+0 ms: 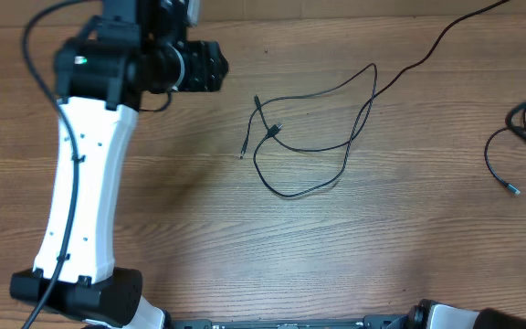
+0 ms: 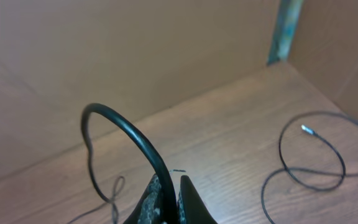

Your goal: Untangle cables

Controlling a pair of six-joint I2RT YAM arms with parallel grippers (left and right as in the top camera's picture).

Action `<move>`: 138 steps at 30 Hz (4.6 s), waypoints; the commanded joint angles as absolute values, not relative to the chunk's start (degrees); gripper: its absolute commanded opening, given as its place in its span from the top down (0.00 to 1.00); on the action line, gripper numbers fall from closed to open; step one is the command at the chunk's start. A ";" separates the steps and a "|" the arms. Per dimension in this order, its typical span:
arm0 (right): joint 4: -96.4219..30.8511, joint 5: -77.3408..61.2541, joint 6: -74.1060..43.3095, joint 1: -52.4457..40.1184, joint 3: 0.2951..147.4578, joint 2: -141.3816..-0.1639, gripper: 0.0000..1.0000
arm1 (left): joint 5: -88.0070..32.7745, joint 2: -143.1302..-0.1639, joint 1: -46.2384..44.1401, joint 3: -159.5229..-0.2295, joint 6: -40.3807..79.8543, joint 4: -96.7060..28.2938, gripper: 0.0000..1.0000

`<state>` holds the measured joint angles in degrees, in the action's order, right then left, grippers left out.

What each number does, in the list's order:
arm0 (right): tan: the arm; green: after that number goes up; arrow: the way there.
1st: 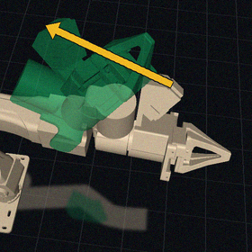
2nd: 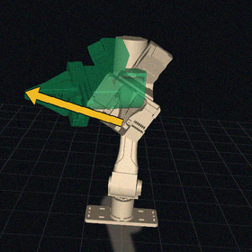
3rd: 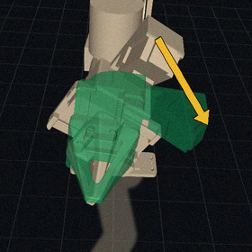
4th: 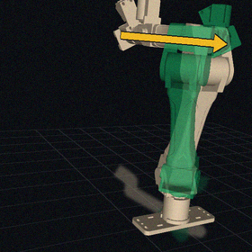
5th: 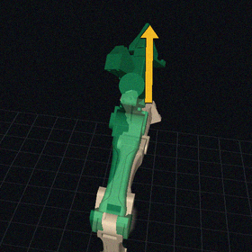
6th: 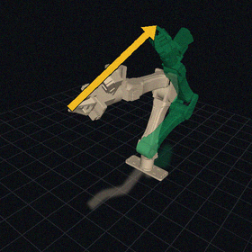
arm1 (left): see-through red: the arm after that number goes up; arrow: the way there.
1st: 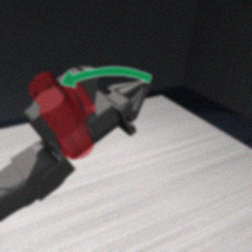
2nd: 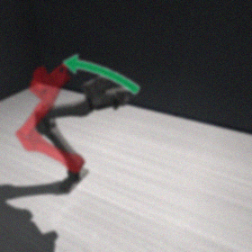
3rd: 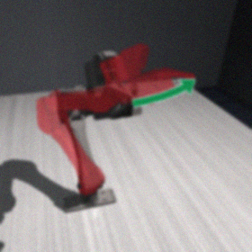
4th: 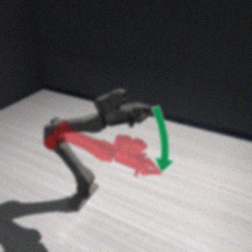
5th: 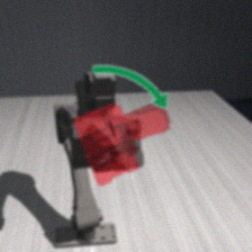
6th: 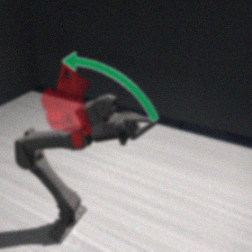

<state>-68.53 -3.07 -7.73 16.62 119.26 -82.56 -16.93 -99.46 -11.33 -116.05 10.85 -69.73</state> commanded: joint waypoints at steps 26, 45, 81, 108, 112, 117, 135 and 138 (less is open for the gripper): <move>-71.59 -8.58 -6.98 15.05 121.95 -74.26 0.96 | -32.77 -111.46 -28.91 -106.21 8.51 -46.22 0.16; -79.09 -32.53 -3.97 15.05 121.95 -72.36 0.96 | -49.65 -125.99 -28.97 -106.21 12.47 -22.02 0.06; -78.19 -34.50 -4.03 3.86 121.95 -72.40 0.96 | -63.24 -133.47 -31.11 -106.28 14.22 -25.50 0.41; -79.90 -33.04 -3.99 3.86 121.93 -75.02 0.96 | -67.64 -133.49 -37.12 -106.26 15.27 -27.24 0.90; -79.92 -33.06 -3.99 3.86 121.95 -75.02 0.96 | -66.46 -133.49 -36.93 -106.26 15.27 -27.55 0.96; -79.94 -32.34 -3.99 3.86 121.95 -75.02 0.96 | -62.85 -133.49 -34.87 -106.26 15.29 -28.10 0.96; -81.36 3.99 -4.67 3.86 121.95 -75.11 0.96 | -63.02 -133.36 -2.20 -106.28 16.19 -41.32 0.96; -81.03 8.12 -4.64 3.86 121.95 -75.50 0.96 | -63.02 -133.34 2.63 -106.28 13.78 -45.01 0.96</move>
<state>-81.58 0.08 -4.47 4.08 121.49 -75.29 -62.87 -133.29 -0.12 -106.04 16.36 -42.98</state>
